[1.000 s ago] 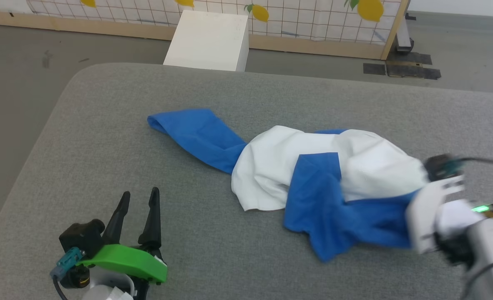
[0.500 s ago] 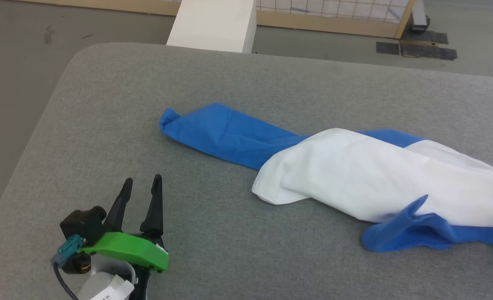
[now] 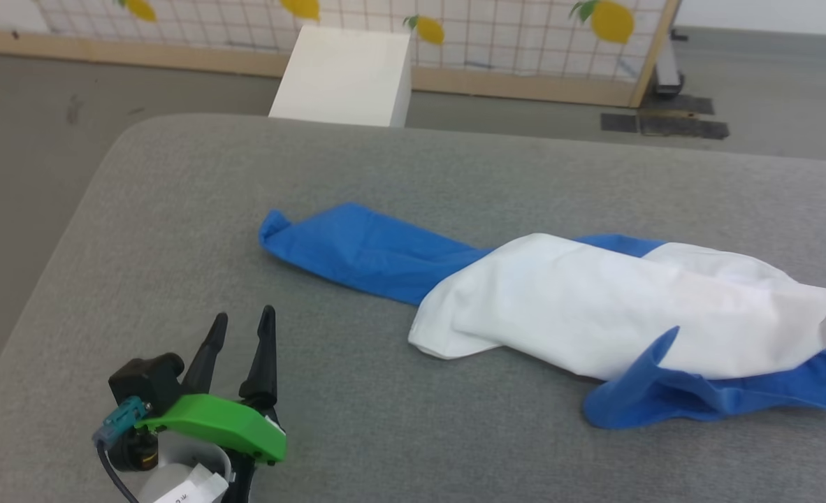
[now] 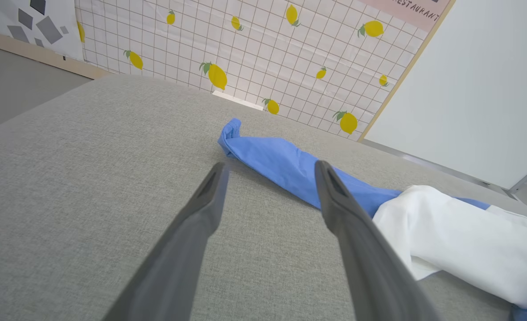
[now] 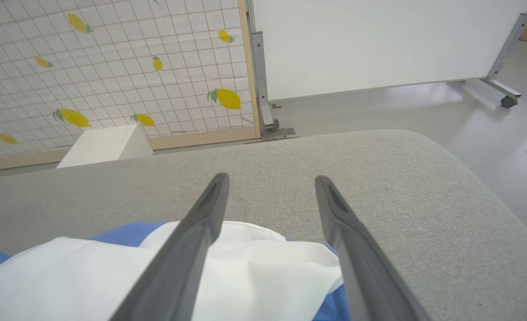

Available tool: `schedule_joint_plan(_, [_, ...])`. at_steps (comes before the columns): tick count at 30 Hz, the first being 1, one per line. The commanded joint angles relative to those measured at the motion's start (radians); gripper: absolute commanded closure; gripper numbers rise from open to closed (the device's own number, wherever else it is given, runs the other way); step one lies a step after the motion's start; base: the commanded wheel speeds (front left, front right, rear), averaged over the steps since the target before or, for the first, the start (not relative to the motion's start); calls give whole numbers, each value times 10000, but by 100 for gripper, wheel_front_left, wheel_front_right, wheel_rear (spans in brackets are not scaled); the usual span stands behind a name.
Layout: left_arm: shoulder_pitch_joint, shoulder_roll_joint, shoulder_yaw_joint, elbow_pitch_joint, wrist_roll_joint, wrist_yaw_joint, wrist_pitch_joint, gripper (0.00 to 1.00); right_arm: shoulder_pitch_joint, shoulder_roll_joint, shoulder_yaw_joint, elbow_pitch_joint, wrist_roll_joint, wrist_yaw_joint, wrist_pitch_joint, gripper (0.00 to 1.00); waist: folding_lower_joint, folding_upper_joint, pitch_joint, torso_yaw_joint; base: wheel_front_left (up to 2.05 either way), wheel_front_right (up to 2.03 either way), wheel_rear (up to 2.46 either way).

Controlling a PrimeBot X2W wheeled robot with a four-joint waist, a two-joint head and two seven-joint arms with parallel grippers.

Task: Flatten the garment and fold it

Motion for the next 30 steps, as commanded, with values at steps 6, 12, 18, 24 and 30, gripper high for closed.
schedule_joint_plan(6, [266, -266, -31, 70, -304, 186, 227, 0, 2129, 941, 259, -1340, 955, -17, -1191, 0, -1, 66, -776, -971, 0, 0, 0])
schedule_joint_plan(12, [-60, -554, -293, 297, -567, 263, 934, 0, 3126, 1038, 696, -1453, 2094, -17, -1643, 0, -1, 66, -850, -1597, 0, 0, 0])
schedule_joint_plan(18, [-1918, -867, -1186, 1241, -506, 677, 3526, 0, 3164, 1042, 962, -1688, 2175, -17, -1669, 0, -1, 66, -525, -1922, 0, 0, 0])
schedule_joint_plan(24, [-4256, -726, -2692, 3098, 142, 941, 7699, 0, 2874, 1043, 1214, -1866, 2108, -17, -1636, 0, -1, 66, -4, -2163, 0, 0, 0])
schedule_joint_plan(30, [-5269, -511, -3823, 4721, 962, 916, 9664, 0, 2709, 1043, 1630, -1720, 2309, -17, -1862, 0, -1, 66, 564, -2490, 0, 0, 0])
